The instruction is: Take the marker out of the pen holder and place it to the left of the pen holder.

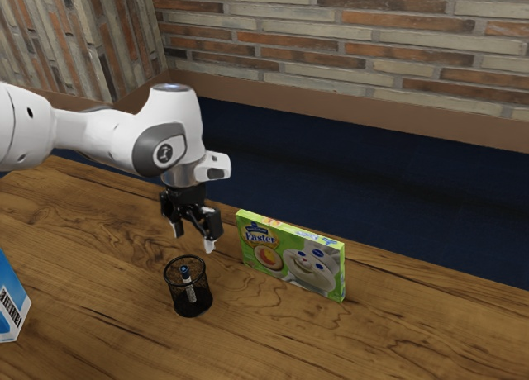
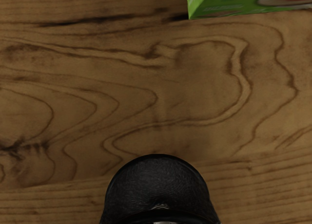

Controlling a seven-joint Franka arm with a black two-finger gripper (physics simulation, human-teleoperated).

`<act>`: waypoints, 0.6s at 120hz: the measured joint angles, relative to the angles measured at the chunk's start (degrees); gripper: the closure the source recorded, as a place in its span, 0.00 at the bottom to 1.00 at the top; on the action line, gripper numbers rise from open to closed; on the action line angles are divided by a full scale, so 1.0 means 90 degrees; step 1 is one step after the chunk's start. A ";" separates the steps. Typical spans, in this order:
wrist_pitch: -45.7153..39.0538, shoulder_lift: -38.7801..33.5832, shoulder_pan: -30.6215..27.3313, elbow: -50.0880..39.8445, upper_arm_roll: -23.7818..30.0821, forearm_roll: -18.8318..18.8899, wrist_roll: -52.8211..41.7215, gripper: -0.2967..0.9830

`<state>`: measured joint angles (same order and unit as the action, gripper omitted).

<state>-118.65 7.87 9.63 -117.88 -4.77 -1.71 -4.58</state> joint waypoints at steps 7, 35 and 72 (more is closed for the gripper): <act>-0.0241 -0.0229 0.0059 -0.0400 0.0002 0.0002 0.0025 0.25; -0.0848 -0.0611 0.0185 -0.1123 0.0003 0.0004 0.0141 0.25; -0.1062 -0.1287 0.0291 -0.1895 0.0003 0.0022 0.0245 0.25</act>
<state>-128.21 -3.71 12.25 -134.93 -4.75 -1.52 -2.38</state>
